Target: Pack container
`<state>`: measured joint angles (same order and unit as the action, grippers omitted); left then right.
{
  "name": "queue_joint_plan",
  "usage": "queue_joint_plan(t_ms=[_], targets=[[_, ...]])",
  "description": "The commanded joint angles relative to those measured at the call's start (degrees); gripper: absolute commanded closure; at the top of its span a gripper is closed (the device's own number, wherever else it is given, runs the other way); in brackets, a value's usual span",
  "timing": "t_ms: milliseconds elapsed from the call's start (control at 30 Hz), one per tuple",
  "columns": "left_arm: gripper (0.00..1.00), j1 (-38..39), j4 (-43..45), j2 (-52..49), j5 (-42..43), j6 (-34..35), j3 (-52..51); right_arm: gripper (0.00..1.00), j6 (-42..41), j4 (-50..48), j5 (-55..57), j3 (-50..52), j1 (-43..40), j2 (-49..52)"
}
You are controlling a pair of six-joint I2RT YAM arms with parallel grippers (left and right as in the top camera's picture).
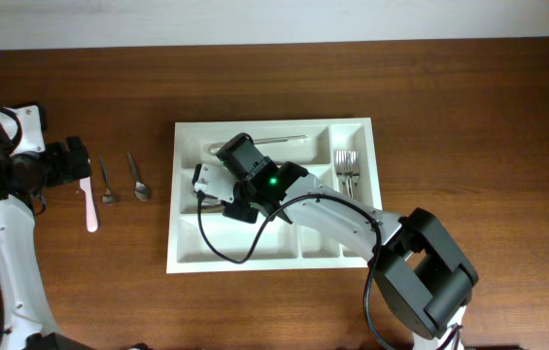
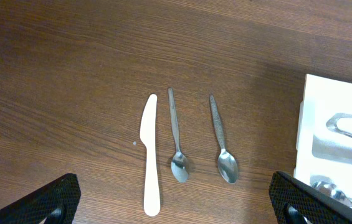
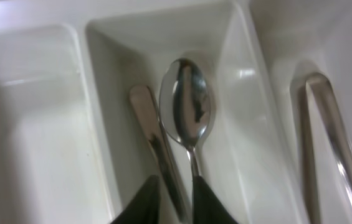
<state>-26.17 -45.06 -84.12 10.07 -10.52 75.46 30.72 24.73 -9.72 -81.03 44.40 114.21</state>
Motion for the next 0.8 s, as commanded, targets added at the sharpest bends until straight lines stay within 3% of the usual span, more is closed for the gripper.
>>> queue_joint_plan(t_ms=[0, 67, 133, 167, 433, 767], targets=[[0.01, -0.15, -0.02, 0.44, 0.02, -0.74, 0.98, 0.71, -7.23, 1.22, 2.51, -3.67, -0.20, -1.31], [0.01, -0.15, -0.02, 0.44, 0.02, -0.74, 0.98, 0.61, -9.29, 4.87, 3.78, -7.06, -0.81, -3.41], [0.01, -0.15, 0.00, 0.44, 0.02, -0.74, 0.98, 0.43, -10.75, 9.62, 5.38, -11.06, -1.75, -5.38], [0.01, -0.15, -0.02, 0.44, 0.02, -0.74, 0.98, 0.41, -11.61, 11.93, 6.38, -12.96, -2.25, -6.14], [0.01, -0.15, -0.02, 0.44, 0.02, -0.74, 0.98, 0.28, -26.08, 31.43, 13.22, -26.45, -13.20, -10.91], [0.01, -0.15, -0.02, 0.44, 0.02, -0.74, 0.98, 0.23, -46.01, 45.40, 9.77, -28.92, -43.47, -13.00]])
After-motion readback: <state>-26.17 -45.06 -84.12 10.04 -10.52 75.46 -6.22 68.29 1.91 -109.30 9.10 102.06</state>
